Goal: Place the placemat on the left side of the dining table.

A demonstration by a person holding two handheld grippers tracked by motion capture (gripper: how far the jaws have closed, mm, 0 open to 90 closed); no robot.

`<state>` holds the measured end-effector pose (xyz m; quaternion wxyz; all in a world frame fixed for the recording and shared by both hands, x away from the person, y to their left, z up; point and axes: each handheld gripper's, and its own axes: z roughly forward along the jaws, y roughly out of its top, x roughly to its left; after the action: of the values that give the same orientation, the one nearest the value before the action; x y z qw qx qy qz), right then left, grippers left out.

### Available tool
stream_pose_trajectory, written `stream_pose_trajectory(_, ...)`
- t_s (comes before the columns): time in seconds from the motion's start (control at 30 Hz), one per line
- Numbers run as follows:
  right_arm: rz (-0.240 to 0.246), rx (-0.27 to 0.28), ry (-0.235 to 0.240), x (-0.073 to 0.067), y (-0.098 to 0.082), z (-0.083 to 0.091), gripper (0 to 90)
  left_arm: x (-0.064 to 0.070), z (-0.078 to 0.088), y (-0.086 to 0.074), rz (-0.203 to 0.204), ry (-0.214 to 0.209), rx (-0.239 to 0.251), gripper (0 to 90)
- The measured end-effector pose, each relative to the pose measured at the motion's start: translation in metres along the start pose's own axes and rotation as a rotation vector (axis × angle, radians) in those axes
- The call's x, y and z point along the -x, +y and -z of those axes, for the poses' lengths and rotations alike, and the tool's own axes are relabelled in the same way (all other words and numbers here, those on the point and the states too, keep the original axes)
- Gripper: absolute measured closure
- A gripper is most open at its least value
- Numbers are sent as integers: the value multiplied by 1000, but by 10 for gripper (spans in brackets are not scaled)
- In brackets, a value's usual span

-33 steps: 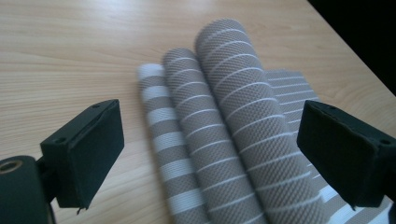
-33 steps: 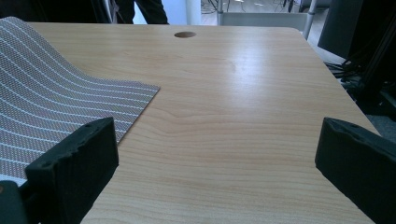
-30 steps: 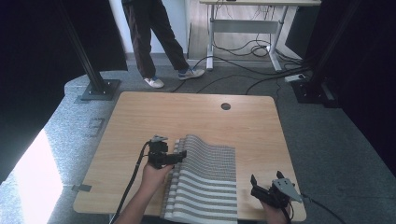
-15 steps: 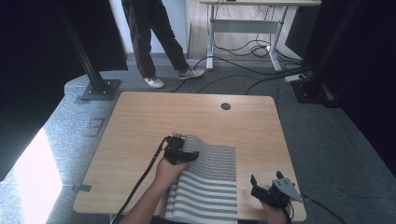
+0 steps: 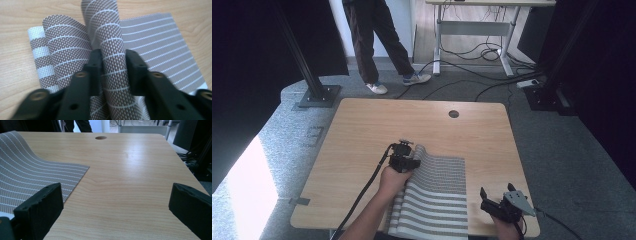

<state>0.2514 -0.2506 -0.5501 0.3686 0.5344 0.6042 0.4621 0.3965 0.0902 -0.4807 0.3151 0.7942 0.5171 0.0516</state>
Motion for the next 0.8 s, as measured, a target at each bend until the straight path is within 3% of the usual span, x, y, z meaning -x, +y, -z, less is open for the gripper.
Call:
stream_pose_trajectory(0.1, 0, -2, 1, 0, 0, 0, 0, 4, 7, -2, -48, -40, 32, 842)
stream_pose_trajectory(0.4, 1, -4, 0, 0, 0, 0, 0, 19, 42, -1, -179, -210, 97, 863)
stream_pose_trajectory(0.5, 1, -4, -1, 0, 0, 0, 0, 22, 56, -1, -203, -288, 104, 864)
stream_pose_trajectory(0.53, 2, -4, -1, 0, 0, 0, 0, 22, 61, -1, -202, -341, 109, 865)
stream_pose_trajectory(0.67, 1, -4, -1, 0, 0, 0, 0, 23, 81, -1, -233, -412, 118, 867)
stream_pose_trajectory(0.8, 5, -3, -2, 0, 0, 0, 0, 22, 103, 1, -250, -448, 142, 868)
